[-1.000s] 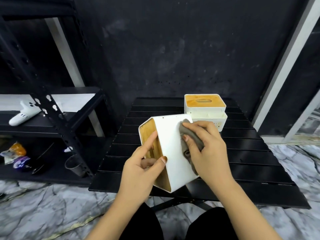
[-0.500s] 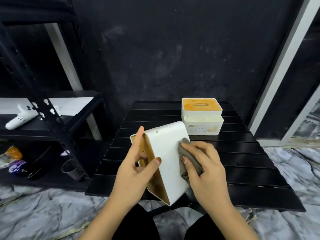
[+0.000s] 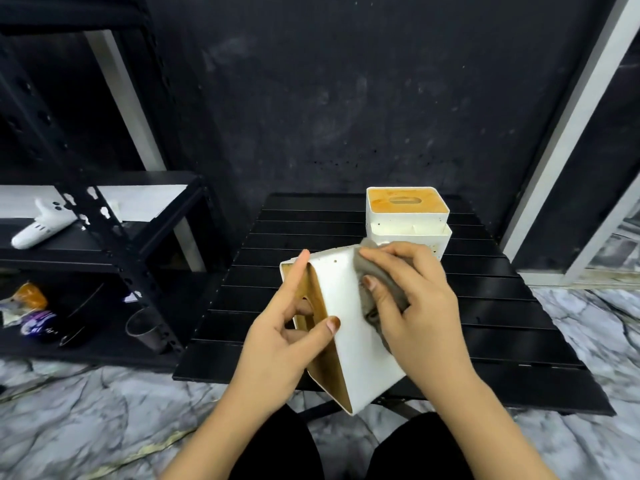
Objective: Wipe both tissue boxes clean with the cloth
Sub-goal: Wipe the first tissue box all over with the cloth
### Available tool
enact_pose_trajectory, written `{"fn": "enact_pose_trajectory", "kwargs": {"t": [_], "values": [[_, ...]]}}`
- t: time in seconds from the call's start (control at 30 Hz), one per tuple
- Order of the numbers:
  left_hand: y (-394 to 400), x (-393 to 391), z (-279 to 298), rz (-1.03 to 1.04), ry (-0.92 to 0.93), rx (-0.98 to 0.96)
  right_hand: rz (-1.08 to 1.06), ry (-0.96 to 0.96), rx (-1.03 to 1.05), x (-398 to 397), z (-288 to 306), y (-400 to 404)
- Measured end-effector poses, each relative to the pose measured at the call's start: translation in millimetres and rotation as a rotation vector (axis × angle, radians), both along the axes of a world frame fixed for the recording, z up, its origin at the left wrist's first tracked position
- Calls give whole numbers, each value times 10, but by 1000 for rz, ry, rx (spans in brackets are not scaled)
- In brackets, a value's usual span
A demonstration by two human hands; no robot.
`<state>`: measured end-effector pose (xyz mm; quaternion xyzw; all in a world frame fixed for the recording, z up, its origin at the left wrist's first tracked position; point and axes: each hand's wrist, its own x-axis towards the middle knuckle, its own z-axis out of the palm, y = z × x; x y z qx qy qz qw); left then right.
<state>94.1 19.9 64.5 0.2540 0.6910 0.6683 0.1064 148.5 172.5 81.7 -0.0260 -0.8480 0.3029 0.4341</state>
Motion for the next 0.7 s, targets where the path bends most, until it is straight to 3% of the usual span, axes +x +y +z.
{"fn": "enact_pose_trajectory", "kwargs": {"t": [0.27,0.47,0.7], "values": [[31,12,-64,-35,31,0,101,-39,92,65,120,-188],[28,-8,-49,-25,36,-27,-6,-89,5,62,175,20],[29,23,-20,-31,32,-29,102,-89,34,91,210,-130]]}}
